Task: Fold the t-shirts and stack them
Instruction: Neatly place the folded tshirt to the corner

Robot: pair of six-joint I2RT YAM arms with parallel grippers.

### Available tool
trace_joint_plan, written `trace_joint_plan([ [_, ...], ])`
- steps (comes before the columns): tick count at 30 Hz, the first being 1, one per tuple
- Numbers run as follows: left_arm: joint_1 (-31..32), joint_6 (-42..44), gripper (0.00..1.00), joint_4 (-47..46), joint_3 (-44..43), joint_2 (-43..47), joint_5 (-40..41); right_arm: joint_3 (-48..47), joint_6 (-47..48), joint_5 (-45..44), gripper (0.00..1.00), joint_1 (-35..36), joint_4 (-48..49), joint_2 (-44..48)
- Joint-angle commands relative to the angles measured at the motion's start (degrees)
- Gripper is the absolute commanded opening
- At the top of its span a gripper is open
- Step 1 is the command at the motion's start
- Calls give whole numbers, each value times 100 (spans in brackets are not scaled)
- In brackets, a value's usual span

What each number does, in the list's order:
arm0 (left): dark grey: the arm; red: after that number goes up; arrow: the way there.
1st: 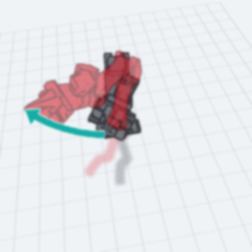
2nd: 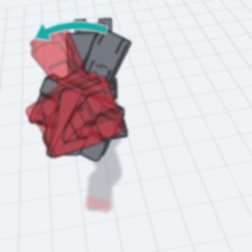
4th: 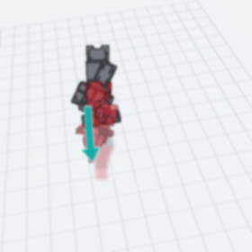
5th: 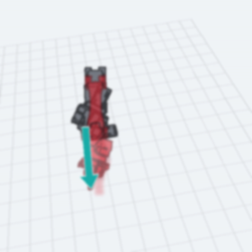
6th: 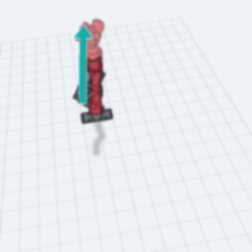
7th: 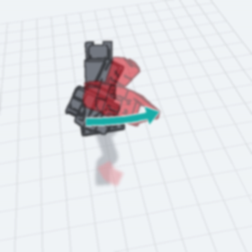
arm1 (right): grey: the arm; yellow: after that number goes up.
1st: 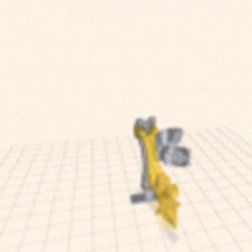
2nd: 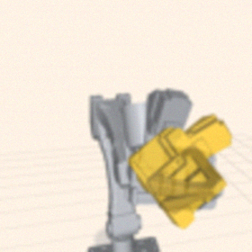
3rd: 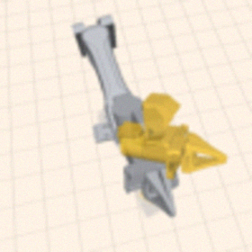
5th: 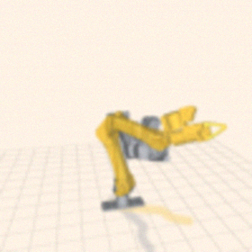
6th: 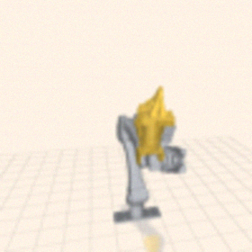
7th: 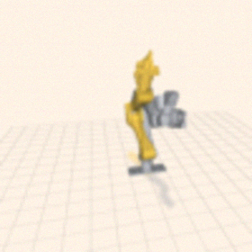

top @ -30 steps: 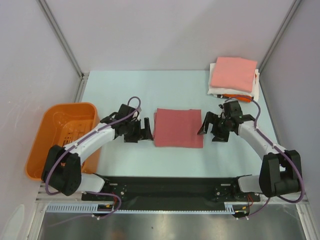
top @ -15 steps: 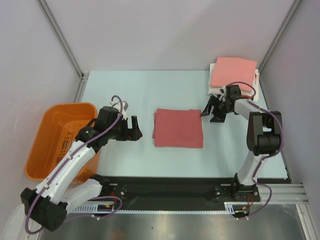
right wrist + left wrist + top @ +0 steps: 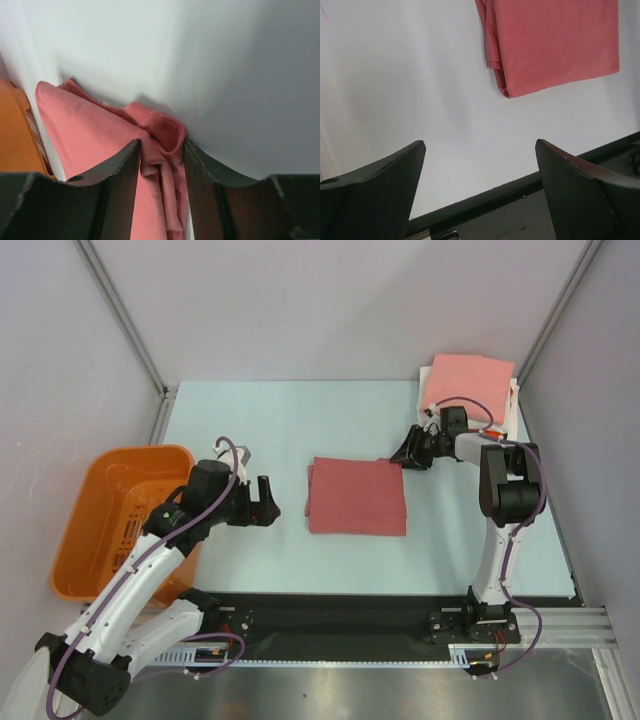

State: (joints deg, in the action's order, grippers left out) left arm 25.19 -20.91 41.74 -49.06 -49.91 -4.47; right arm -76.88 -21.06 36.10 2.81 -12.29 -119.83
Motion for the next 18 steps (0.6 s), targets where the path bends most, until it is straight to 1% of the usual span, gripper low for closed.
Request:
trace_joint_plan([
  [1,-32,52,97,-87,19,69,139,454,67,-129,46,273,156,-269],
  [4,-32,52,97,-95,19,43,166,885,-117,11,49,282,569,-67],
  [5,-32,52,97,-87,19,43,166,972,-153,133,52,273,631,-32],
  [7,-32,52,97,-104,19,43,174,1114,-223,300,55,264,763,12],
  [10,-32,43,96,-113,28,52,192,1210,-249,354,54,264,886,30],
  [12,-32,43,96,-113,28,60,218,1219,-276,442,44,238,974,-14],
  [13,-40,43,96,-113,28,86,227,1202,-328,590,27,220,1035,-31],
  [15,-40,34,96,-113,28,104,245,1193,-425,749,10,159,1167,-40],
  [16,-32,34,96,-104,28,113,254,1123,-486,889,0,124,1177,-6],
  [18,-32,34,95,-122,37,131,289,1027,-539,960,0,62,1168,91],
])
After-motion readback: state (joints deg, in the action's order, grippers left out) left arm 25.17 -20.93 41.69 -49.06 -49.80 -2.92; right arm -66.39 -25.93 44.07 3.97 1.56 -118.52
